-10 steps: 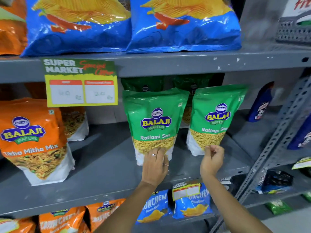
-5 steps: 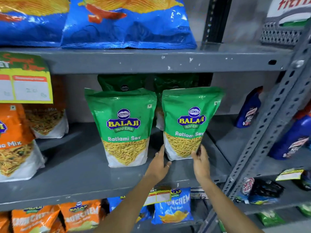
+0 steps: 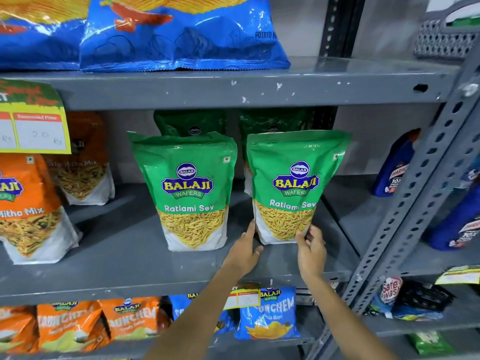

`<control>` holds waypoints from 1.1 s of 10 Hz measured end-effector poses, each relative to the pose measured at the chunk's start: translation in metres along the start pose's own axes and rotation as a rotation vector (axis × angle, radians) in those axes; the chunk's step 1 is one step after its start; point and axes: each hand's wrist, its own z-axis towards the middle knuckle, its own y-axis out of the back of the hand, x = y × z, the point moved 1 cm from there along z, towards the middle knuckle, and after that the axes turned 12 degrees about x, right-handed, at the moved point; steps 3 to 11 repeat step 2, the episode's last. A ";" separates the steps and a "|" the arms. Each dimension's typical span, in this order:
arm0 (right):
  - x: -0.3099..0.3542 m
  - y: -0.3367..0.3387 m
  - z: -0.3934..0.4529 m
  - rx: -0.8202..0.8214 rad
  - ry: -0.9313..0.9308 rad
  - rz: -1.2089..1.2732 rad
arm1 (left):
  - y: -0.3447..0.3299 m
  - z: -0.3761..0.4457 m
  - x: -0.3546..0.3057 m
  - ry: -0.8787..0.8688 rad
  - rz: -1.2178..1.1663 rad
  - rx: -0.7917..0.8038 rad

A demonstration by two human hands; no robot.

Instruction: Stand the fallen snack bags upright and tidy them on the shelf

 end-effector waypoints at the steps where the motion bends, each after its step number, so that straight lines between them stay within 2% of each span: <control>1: 0.003 0.000 -0.003 0.000 0.017 0.017 | -0.001 0.000 0.002 -0.035 -0.077 0.018; 2: 0.003 -0.003 -0.004 -0.041 0.009 0.010 | 0.003 -0.005 0.005 -0.028 -0.393 0.009; 11: 0.003 -0.003 -0.004 -0.041 0.009 0.010 | 0.003 -0.005 0.005 -0.028 -0.393 0.009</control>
